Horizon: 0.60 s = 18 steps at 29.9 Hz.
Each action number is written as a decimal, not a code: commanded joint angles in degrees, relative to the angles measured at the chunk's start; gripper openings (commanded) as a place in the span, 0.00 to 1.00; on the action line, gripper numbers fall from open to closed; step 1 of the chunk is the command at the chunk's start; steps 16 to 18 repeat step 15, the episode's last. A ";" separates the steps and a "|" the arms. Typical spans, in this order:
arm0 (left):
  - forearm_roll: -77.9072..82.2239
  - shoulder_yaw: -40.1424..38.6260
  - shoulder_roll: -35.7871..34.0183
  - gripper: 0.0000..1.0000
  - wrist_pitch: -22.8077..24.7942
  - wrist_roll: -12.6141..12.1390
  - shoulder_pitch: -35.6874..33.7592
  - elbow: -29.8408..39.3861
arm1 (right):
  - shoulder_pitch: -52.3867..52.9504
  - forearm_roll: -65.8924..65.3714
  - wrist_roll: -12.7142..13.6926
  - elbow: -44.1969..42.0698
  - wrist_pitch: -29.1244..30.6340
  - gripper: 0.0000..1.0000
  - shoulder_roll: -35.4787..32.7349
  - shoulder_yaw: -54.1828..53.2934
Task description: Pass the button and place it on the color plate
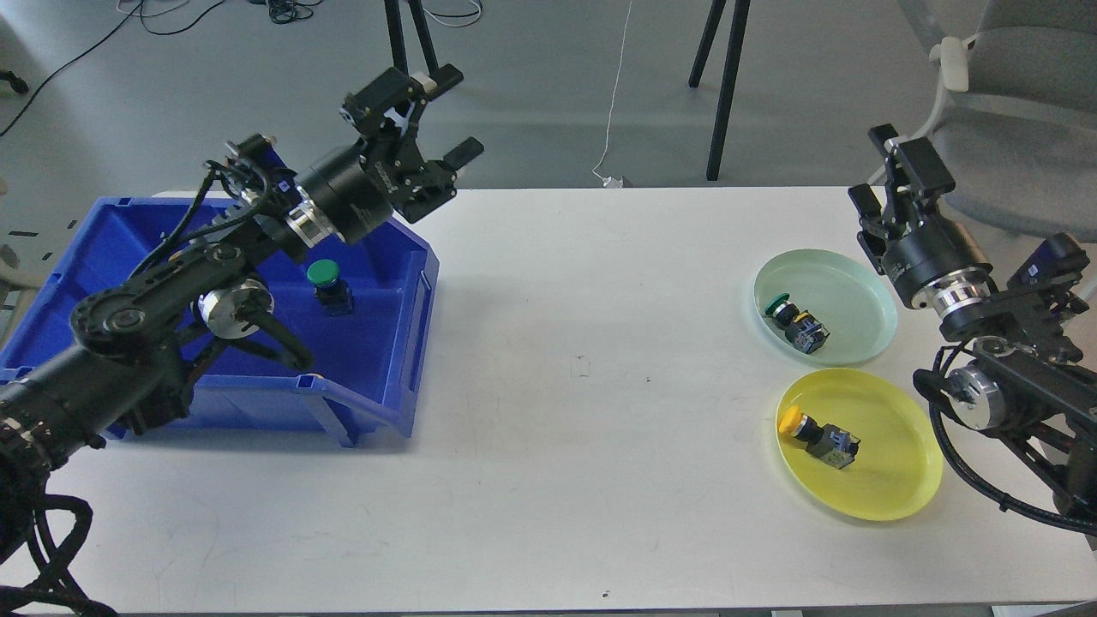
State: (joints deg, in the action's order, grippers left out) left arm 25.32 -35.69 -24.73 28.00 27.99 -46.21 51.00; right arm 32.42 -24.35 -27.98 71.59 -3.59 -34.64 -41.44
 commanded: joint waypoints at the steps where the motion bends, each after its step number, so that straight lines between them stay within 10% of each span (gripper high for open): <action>1: -5.71 -7.19 -3.03 0.98 0.00 0.01 1.90 -0.02 | 0.54 10.78 -0.02 3.91 16.28 0.99 0.71 -4.70; 5: -8.27 -8.87 -4.18 0.98 0.00 0.01 3.66 -0.02 | 1.24 18.62 -0.02 0.32 31.59 0.99 1.85 -5.14; 18: -8.27 -9.22 -3.13 0.99 0.00 0.01 5.51 -0.02 | 0.63 19.25 -0.02 -4.53 31.59 0.99 5.98 -6.11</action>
